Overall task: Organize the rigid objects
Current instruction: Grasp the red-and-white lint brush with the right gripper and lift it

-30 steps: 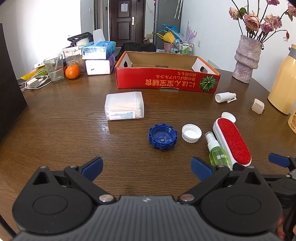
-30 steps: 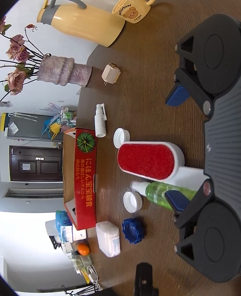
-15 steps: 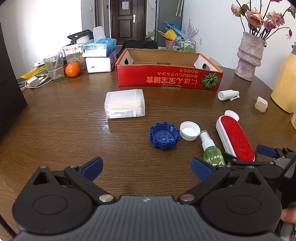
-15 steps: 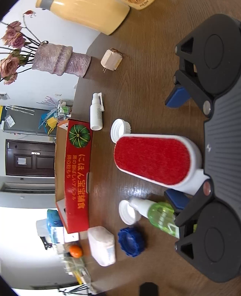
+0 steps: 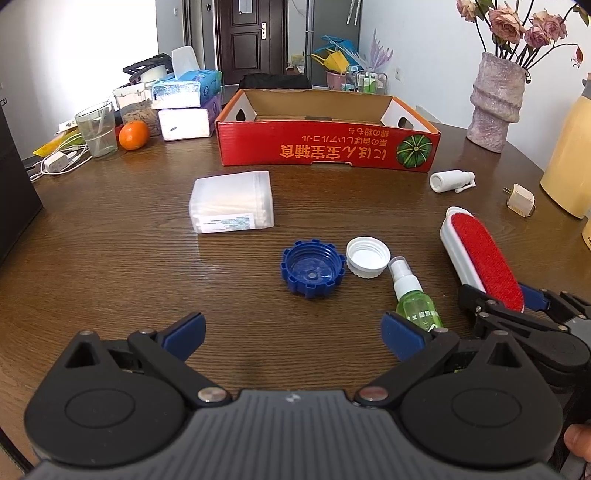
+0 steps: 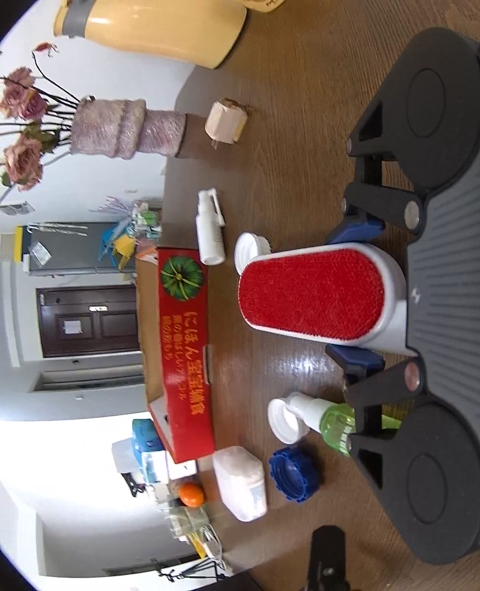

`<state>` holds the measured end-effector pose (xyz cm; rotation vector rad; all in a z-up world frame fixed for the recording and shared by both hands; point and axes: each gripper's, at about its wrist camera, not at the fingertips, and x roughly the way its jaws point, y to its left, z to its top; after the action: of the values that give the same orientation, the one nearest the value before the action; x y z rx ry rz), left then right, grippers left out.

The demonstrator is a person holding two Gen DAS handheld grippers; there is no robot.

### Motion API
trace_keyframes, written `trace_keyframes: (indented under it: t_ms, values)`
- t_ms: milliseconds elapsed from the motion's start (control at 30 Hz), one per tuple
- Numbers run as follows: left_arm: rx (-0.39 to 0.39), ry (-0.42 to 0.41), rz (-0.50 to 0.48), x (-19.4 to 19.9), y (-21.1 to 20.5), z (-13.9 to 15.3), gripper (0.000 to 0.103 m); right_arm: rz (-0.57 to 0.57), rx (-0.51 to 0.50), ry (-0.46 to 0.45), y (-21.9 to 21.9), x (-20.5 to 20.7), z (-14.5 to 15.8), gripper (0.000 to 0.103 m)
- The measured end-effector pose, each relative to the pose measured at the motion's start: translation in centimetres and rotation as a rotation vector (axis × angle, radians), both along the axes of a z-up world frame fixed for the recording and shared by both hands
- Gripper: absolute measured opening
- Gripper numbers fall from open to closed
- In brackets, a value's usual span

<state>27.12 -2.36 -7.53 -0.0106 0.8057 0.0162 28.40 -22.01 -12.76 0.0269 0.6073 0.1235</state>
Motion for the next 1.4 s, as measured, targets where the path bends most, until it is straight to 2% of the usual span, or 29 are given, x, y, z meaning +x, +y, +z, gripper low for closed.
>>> trace_keyframes:
  t_ms: [233,800,1400]
  values:
    - [0.006,0.012,-0.011,0.7,-1.0,-0.3,0.103,-0.021,0.006,-0.038,-0.5,-0.5,0.3,0.055]
    - [0.007,0.019,-0.064,1.6,-4.3,-0.2,0.103,-0.061,0.033,-0.066,-2.2,-1.0,0.5,0.055]
    - [0.018,0.082,-0.073,2.8,-6.2,-2.6,0.103,-0.082,0.047,-0.08,-3.4,-1.1,0.5,0.055]
